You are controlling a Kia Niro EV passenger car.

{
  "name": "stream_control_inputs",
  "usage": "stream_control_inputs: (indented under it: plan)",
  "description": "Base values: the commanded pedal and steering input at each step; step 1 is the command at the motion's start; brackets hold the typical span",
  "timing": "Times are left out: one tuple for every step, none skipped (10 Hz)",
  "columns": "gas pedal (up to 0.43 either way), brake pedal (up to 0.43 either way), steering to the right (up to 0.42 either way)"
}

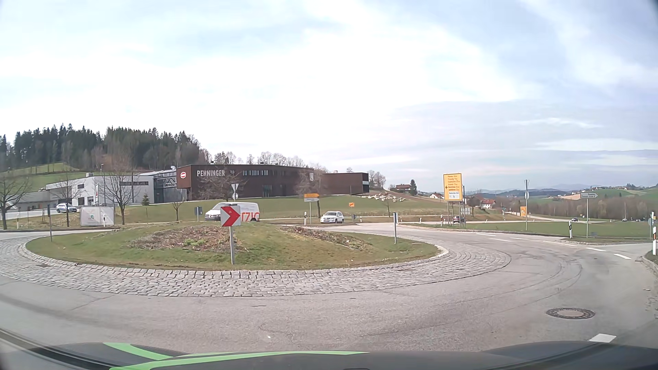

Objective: Follow the waypoints while adhering to traffic rules and regulations

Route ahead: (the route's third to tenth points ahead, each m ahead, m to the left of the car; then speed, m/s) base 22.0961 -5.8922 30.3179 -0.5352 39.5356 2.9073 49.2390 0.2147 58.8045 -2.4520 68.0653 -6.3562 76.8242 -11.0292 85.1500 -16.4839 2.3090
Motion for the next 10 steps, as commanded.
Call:
stream_control_inputs:
  plan:
    - [0.039, 0.000, 0.193]
    - [0.067, 0.000, 0.199]
    - [0.098, 0.000, 0.212]
    - [0.098, 0.000, 0.228]
    - [0.118, 0.000, 0.243]
    - [0.130, 0.000, 0.250]
    - [0.130, 0.000, 0.265]
    - [0.130, 0.000, 0.286]
    - [0.130, 0.000, 0.298]
    - [0.138, 0.000, 0.309]
